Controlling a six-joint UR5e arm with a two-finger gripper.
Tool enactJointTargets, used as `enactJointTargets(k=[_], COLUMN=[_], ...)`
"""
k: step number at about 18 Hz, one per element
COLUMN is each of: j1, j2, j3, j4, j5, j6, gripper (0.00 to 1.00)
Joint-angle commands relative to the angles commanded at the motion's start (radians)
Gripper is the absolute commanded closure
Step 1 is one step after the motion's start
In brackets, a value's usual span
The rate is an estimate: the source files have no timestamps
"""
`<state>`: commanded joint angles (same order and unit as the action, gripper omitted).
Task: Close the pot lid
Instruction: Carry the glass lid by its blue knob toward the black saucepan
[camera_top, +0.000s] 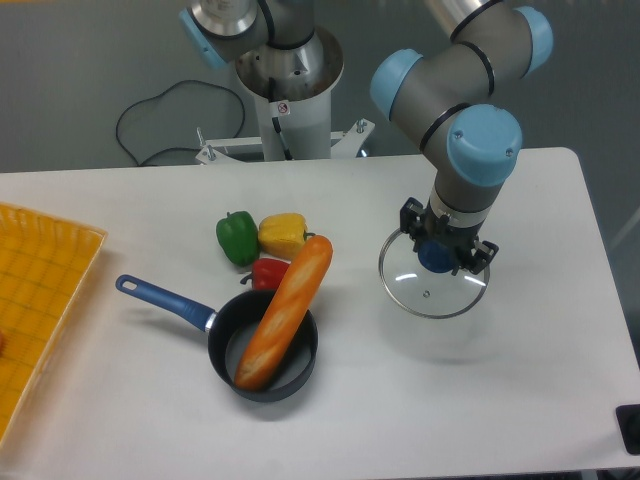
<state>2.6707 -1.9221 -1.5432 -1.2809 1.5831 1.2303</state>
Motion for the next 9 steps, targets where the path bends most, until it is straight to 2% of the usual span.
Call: enactJointTargets(k=[9], j1=[-0.005], j2=[-0.002], j3=[-0.009], j4=[0.002], j5=[0.000], j6=[-0.002], gripper=[0.56])
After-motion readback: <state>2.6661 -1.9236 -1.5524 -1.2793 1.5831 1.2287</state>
